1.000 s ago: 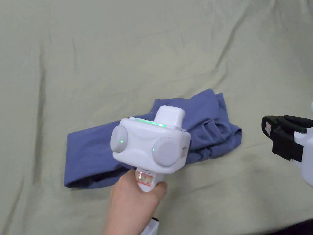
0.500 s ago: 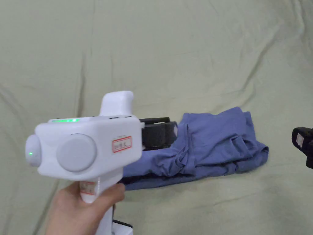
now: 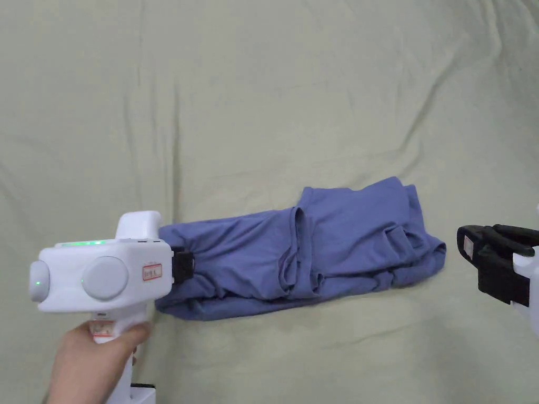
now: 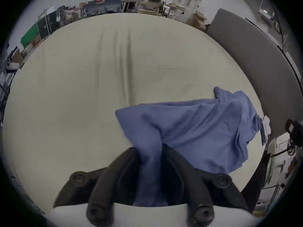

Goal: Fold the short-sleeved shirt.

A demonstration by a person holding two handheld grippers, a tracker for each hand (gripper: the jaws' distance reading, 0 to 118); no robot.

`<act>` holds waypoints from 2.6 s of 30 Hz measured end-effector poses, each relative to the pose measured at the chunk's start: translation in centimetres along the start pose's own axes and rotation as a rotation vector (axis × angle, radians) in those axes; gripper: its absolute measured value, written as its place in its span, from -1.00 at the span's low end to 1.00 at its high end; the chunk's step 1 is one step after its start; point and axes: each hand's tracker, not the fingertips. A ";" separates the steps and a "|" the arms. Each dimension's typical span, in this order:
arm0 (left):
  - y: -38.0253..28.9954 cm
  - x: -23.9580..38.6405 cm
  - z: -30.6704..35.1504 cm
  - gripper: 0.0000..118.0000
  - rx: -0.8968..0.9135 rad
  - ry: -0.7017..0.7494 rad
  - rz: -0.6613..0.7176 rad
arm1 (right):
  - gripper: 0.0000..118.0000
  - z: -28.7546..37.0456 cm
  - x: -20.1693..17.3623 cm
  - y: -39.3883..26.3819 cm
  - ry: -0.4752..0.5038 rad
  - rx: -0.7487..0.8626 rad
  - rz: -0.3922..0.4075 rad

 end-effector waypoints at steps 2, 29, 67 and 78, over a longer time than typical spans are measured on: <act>0.3 -1.2 1.1 -0.74 0.002 -0.070 0.074 | -0.96 -0.3 -0.1 0.0 -0.001 -0.001 0.004; 5.4 16.6 -3.5 0.14 -0.207 -0.287 -0.015 | -0.96 0.8 5.7 -2.2 -0.026 0.037 -0.140; 3.1 8.0 12.1 -1.00 0.153 -0.266 -0.061 | -0.96 -2.1 -3.5 3.7 0.151 0.035 0.039; 1.1 -3.0 6.8 0.39 0.011 -0.497 0.404 | -0.96 -23.3 -8.1 -2.1 0.185 -0.380 0.114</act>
